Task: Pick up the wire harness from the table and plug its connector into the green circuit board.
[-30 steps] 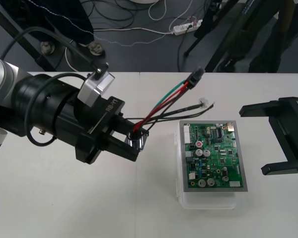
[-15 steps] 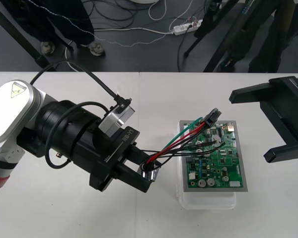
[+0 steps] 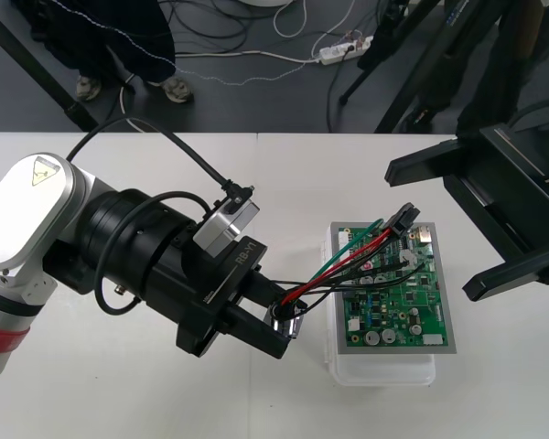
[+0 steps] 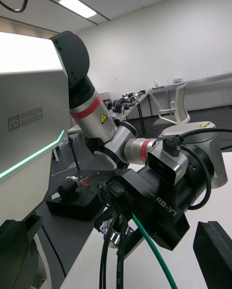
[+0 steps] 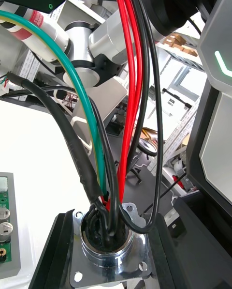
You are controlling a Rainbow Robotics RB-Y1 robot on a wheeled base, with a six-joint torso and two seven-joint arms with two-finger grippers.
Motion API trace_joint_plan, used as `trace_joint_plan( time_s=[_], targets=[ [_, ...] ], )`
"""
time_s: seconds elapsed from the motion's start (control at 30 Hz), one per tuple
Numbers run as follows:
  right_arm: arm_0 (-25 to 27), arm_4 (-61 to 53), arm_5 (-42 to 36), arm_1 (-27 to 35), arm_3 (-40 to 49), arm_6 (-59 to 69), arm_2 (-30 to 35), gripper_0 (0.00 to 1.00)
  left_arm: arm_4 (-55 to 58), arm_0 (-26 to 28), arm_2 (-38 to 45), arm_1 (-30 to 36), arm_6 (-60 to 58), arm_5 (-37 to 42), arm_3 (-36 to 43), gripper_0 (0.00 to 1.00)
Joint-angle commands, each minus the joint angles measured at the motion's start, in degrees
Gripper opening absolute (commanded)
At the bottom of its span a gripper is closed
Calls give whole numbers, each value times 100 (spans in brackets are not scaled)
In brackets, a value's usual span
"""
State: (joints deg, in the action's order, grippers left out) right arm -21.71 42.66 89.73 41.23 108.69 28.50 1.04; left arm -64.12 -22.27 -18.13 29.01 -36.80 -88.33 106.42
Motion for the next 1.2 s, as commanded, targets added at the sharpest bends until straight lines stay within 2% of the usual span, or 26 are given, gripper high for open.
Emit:
trace_joint_plan(
  time_s=[0.03,1.2],
  targets=[
    [-246,-65,27,-247,3,279,-104,100,-31,108,-77,-176,-275,-167,178,0],
    [-141,-100,27,-326,425,305,-219,100,-31,161,-77,-238,-266,-167,178,0]
  ],
)
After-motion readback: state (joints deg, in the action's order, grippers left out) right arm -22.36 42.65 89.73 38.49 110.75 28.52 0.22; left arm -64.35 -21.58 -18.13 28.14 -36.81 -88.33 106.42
